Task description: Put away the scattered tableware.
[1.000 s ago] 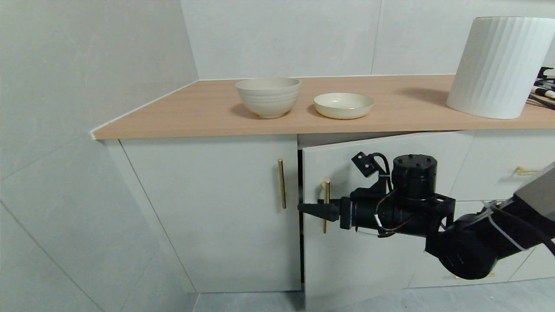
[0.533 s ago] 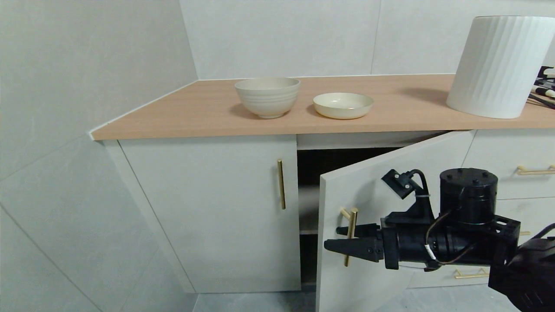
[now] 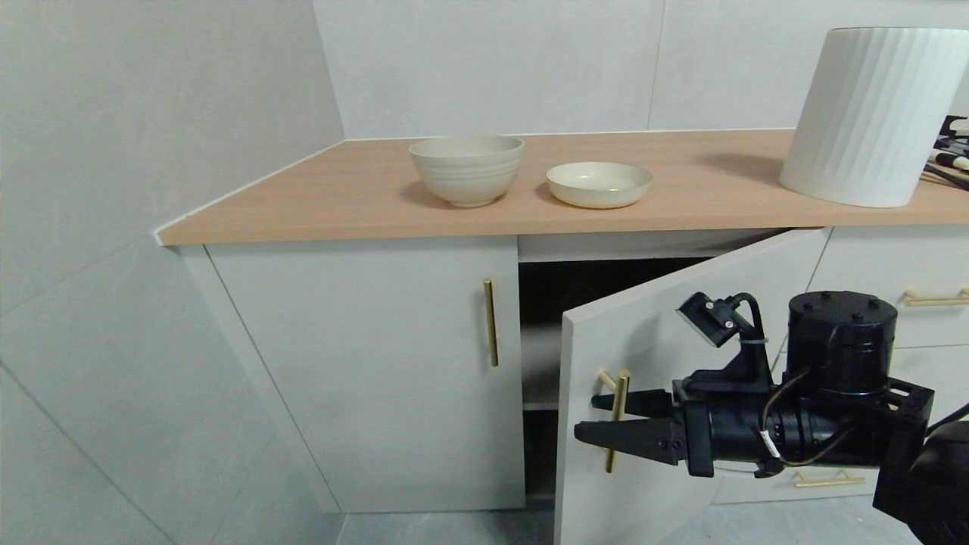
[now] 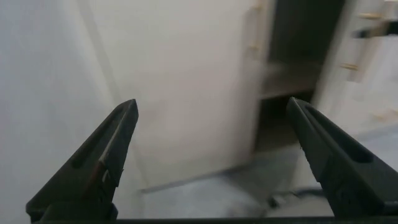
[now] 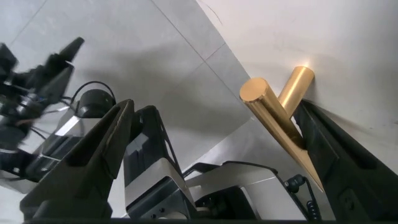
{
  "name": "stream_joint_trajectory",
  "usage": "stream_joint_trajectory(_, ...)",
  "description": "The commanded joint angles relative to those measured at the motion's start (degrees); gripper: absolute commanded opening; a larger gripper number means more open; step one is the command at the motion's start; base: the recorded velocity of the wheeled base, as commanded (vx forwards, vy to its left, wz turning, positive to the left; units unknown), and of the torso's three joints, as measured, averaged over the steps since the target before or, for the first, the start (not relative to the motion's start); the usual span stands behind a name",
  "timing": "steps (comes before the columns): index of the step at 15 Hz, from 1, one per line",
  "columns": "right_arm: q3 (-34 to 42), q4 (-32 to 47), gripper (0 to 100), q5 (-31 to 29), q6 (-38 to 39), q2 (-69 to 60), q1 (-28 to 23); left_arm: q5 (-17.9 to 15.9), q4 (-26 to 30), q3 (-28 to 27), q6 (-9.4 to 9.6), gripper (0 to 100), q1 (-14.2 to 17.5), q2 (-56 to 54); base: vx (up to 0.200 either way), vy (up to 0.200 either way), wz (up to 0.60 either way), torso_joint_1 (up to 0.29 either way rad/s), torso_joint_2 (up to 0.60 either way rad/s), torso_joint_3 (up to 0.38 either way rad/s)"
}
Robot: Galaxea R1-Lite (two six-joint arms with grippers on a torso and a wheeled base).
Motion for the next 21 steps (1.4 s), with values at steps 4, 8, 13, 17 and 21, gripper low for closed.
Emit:
stream_joint_trajectory(4, -0.08, -0.13, 100, 0.29, 0.04, -0.51, 1.36, -14.01, -1.7, -16.62, -0.01, 100, -3.42, 30.69, 0.0, 0.0, 0.0, 0.0, 0.0, 0.0)
stream_joint_trajectory(8, -0.25, -0.13, 100, 0.2, 0.12, -0.69, 1.36, -21.13, -10.66, -22.25, -0.01, 100, -11.6, 52.13, 0.0, 0.0, 0.0, 0.0, 0.0, 0.0)
stream_joint_trajectory(13, -0.43, -0.13, 100, 0.29, 0.12, -0.07, 1.36, -20.96, -30.79, -19.0, -1.32, 100, -15.38, 72.52, 0.0, 0.0, 0.0, 0.0, 0.0, 0.0)
stream_joint_trajectory(17, -0.34, -0.13, 100, 0.29, 0.04, 0.37, 1.36, -20.87, -44.23, -15.22, -4.58, 100, -19.16, 83.07, 0.0, 0.0, 0.0, 0.0, 0.0, 0.0)
stream_joint_trajectory(21, -0.34, -0.13, 100, 0.29, 0.04, 0.37, 1.36, -18.49, -47.31, -14.25, -4.75, 100, -22.41, 86.5, 0.0, 0.0, 0.0, 0.0, 0.0, 0.0)
